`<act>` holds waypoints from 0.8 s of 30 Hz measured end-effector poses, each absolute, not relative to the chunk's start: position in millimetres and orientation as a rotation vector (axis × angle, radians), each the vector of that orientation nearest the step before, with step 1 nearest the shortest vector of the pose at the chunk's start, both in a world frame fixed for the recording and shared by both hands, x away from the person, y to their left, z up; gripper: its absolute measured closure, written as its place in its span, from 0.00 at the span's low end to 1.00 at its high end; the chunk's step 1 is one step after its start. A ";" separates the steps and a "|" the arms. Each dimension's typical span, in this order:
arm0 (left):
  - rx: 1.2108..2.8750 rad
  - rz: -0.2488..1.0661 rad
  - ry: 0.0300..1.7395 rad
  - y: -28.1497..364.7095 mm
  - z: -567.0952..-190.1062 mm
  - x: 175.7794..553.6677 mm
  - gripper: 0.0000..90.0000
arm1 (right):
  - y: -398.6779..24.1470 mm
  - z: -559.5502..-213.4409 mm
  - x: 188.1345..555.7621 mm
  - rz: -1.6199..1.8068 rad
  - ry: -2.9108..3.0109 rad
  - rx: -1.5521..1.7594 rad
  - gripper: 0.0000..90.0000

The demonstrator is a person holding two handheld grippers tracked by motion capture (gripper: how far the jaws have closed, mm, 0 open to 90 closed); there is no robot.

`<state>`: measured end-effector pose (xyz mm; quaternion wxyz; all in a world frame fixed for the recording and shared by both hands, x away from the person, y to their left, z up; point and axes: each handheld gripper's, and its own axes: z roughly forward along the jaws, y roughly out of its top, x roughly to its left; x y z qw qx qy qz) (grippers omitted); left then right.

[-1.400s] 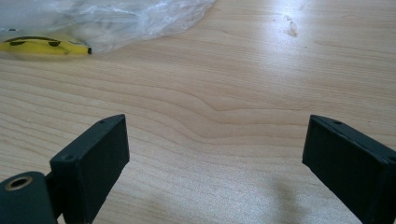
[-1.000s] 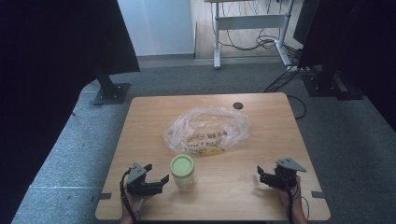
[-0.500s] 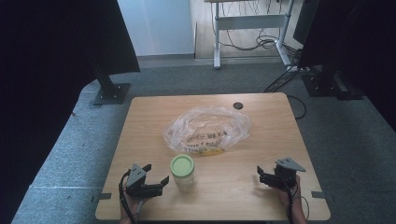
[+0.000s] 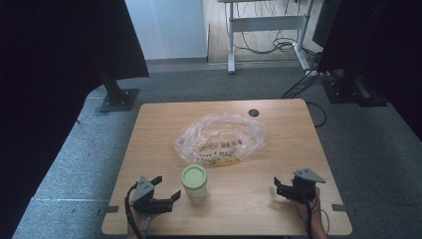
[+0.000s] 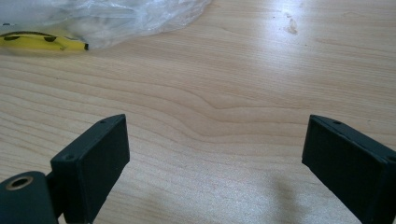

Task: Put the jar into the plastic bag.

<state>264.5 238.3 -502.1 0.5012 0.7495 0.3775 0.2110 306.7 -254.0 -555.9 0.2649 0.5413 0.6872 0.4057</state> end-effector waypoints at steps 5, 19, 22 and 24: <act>1.824 0.502 0.893 235.6 -500.2 262.1 0.07 | -253.6 -555.9 306.8 1.092 1.859 1.462 0.08; 1.837 0.493 0.873 230.8 -498.5 258.8 0.06 | -253.4 -555.9 306.8 1.091 1.859 1.463 0.08; 1.839 0.491 0.868 229.7 -498.2 258.2 0.06 | -253.6 -555.9 306.9 1.092 1.859 1.463 0.08; 1.841 0.491 0.863 228.7 -498.0 257.7 0.06 | -253.7 -555.9 306.8 1.093 1.858 1.463 0.08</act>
